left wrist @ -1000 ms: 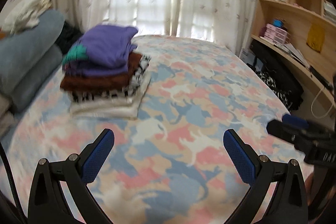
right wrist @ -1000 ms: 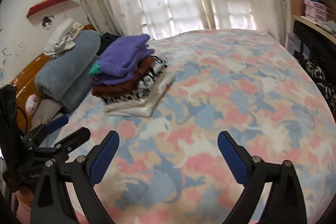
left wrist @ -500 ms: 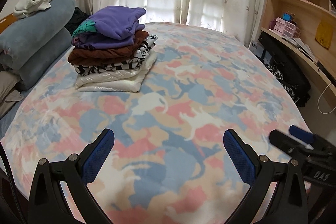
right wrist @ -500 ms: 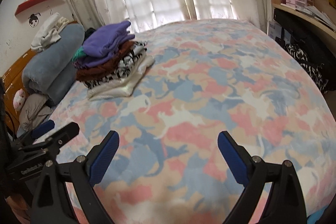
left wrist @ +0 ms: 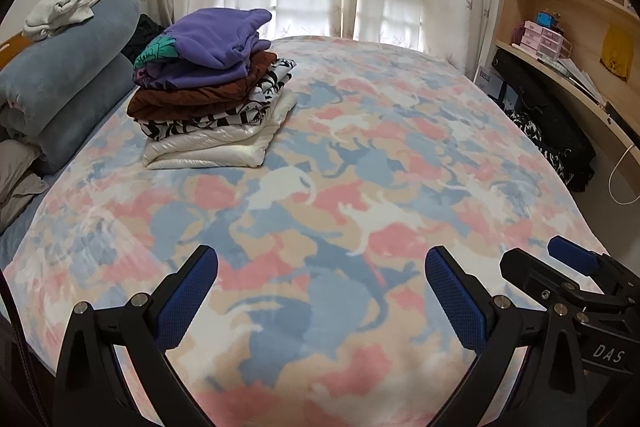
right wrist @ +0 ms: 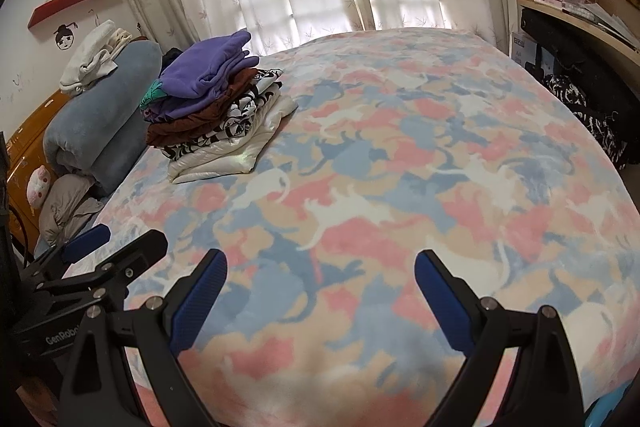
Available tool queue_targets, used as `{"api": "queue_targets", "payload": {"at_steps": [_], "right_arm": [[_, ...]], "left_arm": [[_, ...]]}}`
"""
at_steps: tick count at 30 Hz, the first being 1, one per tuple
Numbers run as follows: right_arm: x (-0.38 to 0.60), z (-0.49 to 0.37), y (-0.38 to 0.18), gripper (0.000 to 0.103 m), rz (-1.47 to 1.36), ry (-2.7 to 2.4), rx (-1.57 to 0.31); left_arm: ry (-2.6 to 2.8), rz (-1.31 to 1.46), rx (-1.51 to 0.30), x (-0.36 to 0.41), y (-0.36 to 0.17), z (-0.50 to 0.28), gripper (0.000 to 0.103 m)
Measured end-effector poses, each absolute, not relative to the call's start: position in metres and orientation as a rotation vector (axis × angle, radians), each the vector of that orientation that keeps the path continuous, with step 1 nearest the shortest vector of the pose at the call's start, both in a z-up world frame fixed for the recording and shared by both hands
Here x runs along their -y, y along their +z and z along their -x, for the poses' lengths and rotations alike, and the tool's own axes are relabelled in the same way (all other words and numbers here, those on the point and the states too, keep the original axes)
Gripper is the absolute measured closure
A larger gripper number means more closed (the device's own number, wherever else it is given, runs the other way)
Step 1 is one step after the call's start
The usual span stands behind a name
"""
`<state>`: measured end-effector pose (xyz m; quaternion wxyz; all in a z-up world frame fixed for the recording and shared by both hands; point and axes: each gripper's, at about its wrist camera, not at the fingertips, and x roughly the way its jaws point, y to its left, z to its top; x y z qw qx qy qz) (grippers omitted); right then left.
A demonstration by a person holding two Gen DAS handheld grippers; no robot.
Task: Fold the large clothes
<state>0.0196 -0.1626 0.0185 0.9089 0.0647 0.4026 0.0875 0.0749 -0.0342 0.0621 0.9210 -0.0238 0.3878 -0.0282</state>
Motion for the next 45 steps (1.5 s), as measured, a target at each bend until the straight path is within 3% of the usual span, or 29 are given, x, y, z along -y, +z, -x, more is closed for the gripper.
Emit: {"api": "queue_targets", "payload": {"at_steps": [45], "right_arm": [[0.163,-0.01,0.012,0.008,-0.112,0.176,-0.844]], "left_arm": [[-0.019,0.08,-0.852,0.032,0.044,-0.07,0.001]]}}
